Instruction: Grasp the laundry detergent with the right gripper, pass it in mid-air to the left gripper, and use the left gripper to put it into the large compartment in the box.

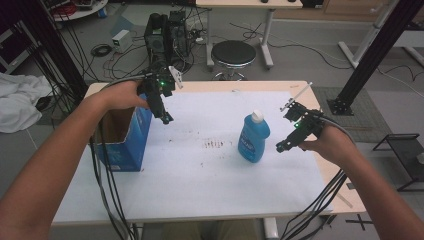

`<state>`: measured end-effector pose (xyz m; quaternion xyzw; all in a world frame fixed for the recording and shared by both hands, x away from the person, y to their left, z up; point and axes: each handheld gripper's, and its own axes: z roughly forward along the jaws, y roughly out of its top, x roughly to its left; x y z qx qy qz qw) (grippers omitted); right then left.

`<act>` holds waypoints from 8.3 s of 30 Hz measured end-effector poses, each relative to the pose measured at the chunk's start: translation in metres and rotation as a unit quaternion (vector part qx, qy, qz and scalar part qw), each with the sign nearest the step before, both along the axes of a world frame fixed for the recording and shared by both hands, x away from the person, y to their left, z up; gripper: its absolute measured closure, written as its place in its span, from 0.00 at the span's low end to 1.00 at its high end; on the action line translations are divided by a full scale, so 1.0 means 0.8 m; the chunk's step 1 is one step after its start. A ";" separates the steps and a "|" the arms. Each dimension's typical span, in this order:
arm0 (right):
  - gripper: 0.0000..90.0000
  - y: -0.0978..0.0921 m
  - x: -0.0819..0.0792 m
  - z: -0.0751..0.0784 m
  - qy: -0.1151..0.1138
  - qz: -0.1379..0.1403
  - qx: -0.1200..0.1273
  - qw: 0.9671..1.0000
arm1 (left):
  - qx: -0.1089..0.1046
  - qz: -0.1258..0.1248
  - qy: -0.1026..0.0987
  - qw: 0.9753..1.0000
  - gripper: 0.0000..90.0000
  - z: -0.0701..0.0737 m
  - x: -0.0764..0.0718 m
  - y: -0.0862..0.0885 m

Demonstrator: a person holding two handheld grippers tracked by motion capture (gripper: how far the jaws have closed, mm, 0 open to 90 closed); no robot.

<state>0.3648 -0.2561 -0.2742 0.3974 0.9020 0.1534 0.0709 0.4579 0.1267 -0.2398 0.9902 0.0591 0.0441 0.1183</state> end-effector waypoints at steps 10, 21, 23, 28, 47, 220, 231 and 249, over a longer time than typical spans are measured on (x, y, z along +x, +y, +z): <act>0.02 -0.011 -0.010 -0.029 -0.036 -0.038 0.088 0.995 | 0.001 -0.001 0.000 1.000 0.02 -0.001 0.002 0.002; 0.02 -0.013 -0.022 -0.061 -0.067 -0.050 0.134 0.988 | 0.000 -0.002 0.001 1.000 0.02 -0.004 0.005 -0.001; 0.02 -0.014 -0.024 -0.065 -0.076 -0.052 0.142 0.985 | 0.000 -0.001 0.002 1.000 0.02 -0.005 0.005 -0.001; 0.02 -0.016 -0.029 -0.075 -0.112 -0.054 0.167 0.978 | 0.003 -0.003 0.002 1.000 0.02 -0.006 0.005 -0.001; 0.02 0.003 -0.040 -0.107 -0.178 -0.056 0.214 0.959 | 0.001 0.001 0.003 1.000 0.02 -0.007 0.006 0.003; 0.49 0.122 0.000 -0.071 -0.128 0.367 0.332 0.859 | 0.005 -0.058 0.039 0.998 0.02 0.038 -0.120 -0.103; 0.49 0.136 0.000 -0.070 -0.122 0.371 0.323 0.862 | 0.011 -0.057 0.052 0.997 0.02 0.038 -0.122 -0.114; 0.49 0.150 0.000 -0.067 -0.129 0.374 0.321 0.861 | 0.003 -0.065 0.040 0.997 0.02 0.041 -0.122 -0.131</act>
